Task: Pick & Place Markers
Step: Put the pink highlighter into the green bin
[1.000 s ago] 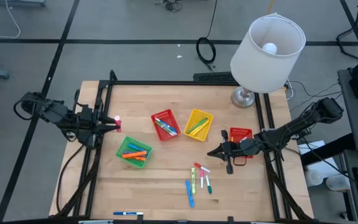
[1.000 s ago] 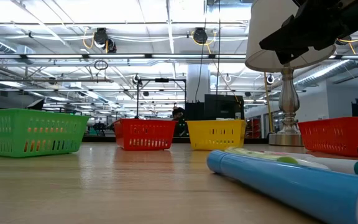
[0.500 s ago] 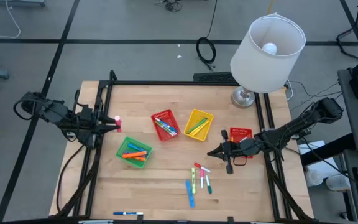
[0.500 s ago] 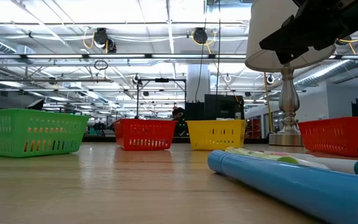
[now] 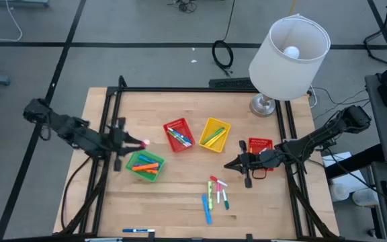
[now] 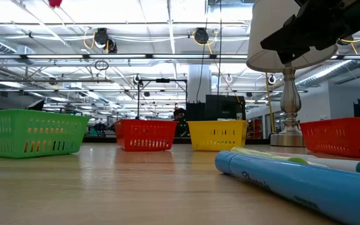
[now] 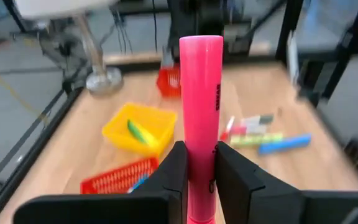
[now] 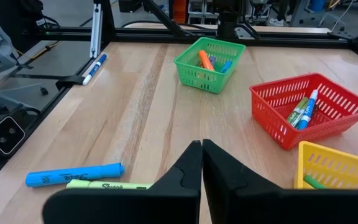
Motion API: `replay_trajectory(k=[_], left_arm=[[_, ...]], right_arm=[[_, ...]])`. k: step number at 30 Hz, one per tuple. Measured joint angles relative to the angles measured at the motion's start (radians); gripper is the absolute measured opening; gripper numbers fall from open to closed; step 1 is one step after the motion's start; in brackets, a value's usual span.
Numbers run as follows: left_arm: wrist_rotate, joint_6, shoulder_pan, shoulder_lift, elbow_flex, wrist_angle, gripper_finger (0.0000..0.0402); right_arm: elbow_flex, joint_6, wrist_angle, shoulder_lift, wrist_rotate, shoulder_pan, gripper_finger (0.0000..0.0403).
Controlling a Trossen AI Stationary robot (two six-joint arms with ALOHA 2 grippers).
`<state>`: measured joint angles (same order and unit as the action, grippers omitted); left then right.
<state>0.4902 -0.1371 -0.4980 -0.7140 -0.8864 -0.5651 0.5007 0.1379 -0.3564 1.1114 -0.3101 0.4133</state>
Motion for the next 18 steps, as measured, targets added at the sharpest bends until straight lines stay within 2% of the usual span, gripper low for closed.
replay_trajectory(k=[10, 18], left_arm=[[-0.005, -0.216, 0.000, -0.192, 0.000, -0.241, 0.0054], [-0.107, -0.294, 0.000, -0.346, 0.000, -0.341, 0.0054]], right_arm=[[0.000, 0.000, -0.006, 0.000, -0.001, 0.000, 0.0000], [0.000, 0.000, -0.006, 0.000, -0.001, 0.000, 0.0000]])
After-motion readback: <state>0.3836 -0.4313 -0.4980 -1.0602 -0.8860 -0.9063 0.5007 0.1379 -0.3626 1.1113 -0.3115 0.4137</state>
